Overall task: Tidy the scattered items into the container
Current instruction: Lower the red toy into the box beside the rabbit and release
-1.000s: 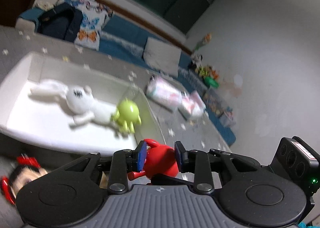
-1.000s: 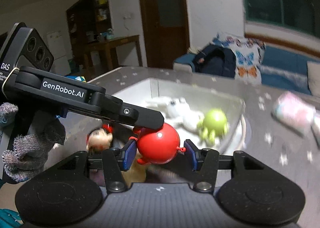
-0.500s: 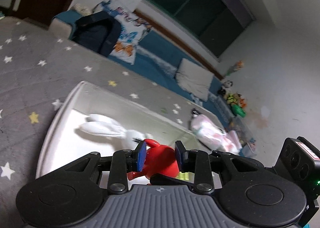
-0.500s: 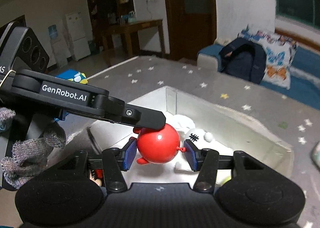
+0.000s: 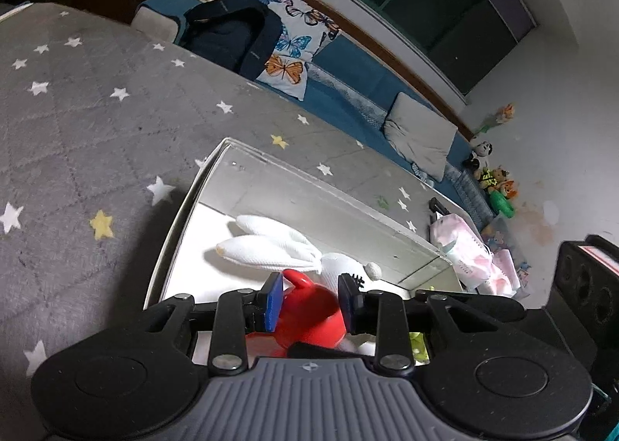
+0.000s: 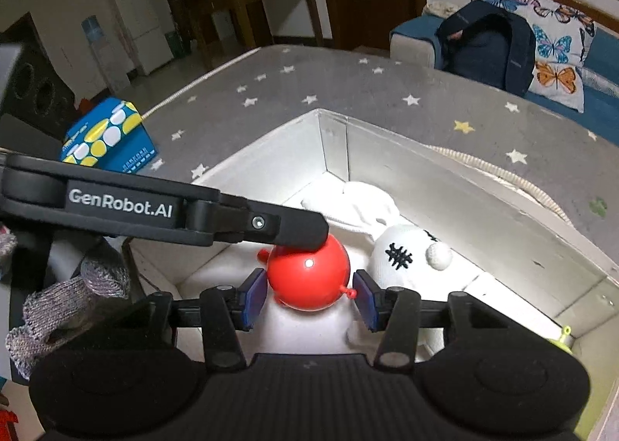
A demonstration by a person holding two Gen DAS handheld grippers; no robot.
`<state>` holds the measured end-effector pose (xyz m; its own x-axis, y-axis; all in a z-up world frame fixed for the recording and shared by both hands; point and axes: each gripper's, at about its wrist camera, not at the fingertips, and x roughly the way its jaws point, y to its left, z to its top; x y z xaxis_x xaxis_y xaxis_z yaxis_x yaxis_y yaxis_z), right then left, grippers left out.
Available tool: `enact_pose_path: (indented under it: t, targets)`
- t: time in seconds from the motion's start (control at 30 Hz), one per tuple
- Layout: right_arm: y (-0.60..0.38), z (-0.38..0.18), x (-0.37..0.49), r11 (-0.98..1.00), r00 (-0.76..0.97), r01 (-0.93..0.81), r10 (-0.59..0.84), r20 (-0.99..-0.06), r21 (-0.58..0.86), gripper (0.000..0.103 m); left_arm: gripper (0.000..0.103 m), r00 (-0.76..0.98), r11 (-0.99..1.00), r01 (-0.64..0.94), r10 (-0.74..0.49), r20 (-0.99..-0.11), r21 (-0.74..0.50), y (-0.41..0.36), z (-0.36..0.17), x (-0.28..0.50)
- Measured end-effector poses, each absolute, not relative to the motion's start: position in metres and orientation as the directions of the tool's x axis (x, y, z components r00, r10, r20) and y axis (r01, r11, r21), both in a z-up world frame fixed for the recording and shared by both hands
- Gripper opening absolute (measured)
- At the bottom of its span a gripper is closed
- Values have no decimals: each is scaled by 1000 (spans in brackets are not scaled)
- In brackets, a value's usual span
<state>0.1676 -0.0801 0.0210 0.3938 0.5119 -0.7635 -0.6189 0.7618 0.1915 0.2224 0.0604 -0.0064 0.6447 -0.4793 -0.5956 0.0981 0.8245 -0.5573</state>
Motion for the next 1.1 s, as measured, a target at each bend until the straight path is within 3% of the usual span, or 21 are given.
enact_pose_path:
  t: [0.7,1.1]
  targets:
    - [-68,15,191,773,376,-606,486,-789,187,49,33,686,855,91,-425,-590,-510,59,2,222]
    - [-83,41,164,775,437,-608,510,-741,175,50,33,718,843,105,-431,-546,-527,61,20,196]
